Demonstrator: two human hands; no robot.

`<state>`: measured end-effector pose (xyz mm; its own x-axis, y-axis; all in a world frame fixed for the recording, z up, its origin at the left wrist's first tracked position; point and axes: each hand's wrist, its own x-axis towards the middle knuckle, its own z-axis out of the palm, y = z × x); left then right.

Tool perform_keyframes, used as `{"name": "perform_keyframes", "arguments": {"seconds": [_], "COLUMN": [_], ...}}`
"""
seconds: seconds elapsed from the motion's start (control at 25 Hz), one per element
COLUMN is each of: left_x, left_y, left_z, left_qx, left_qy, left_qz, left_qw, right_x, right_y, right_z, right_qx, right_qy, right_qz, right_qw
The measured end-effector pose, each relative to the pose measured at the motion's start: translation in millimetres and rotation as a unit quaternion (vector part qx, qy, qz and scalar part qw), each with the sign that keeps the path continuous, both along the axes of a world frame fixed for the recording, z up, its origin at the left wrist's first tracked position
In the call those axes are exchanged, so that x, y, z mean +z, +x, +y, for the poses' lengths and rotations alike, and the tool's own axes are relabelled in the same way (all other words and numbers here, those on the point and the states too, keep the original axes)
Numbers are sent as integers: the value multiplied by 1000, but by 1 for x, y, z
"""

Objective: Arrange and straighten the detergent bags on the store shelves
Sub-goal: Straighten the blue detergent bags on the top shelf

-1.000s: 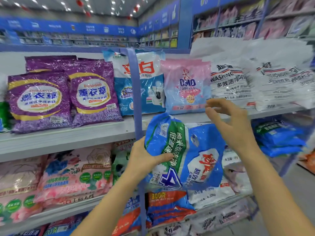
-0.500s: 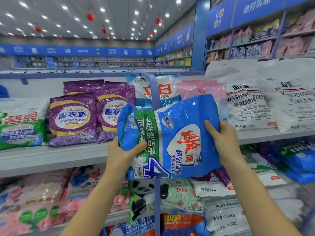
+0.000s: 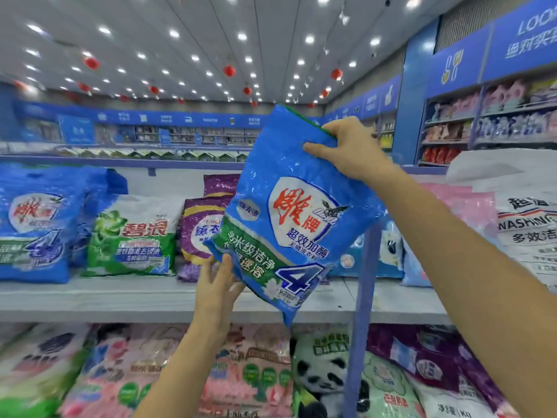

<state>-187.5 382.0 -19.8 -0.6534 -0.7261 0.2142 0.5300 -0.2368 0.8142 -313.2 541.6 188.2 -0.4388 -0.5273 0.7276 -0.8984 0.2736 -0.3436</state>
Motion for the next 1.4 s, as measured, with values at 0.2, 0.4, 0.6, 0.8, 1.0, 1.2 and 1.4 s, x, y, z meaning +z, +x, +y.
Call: {"name": "perform_keyframes", "arguments": {"seconds": [0.2,0.4,0.6,0.8,1.0,1.2,1.4], "left_x": [15,9,-5,-9,32,50,44], "left_y": [9,16,13,17,-1,-34,-51], "left_z": [-49,-75,-123,-136,-136,-117,-114], "left_qx": [95,63,78,-26,-87,-96,-70], "left_qy": [-113,-311,-516,-552,-272,-206,-115], "left_qz": [-117,-133,-187,-244,-104,-104,-71], "left_qw": [982,939,832,797,953,968,988], "right_x": [19,28,42,32,17,-14,-59], "right_y": [-13,-29,-37,-34,-18,-21,-25], "right_z": [-42,-59,-71,-103,-144,-159,-101], "right_qx": [31,41,44,11,-29,-141,-29], "right_qy": [70,77,92,158,223,273,-162], "right_qz": [15,4,-6,77,162,222,82], "right_qw": [997,996,995,984,961,925,983]}}
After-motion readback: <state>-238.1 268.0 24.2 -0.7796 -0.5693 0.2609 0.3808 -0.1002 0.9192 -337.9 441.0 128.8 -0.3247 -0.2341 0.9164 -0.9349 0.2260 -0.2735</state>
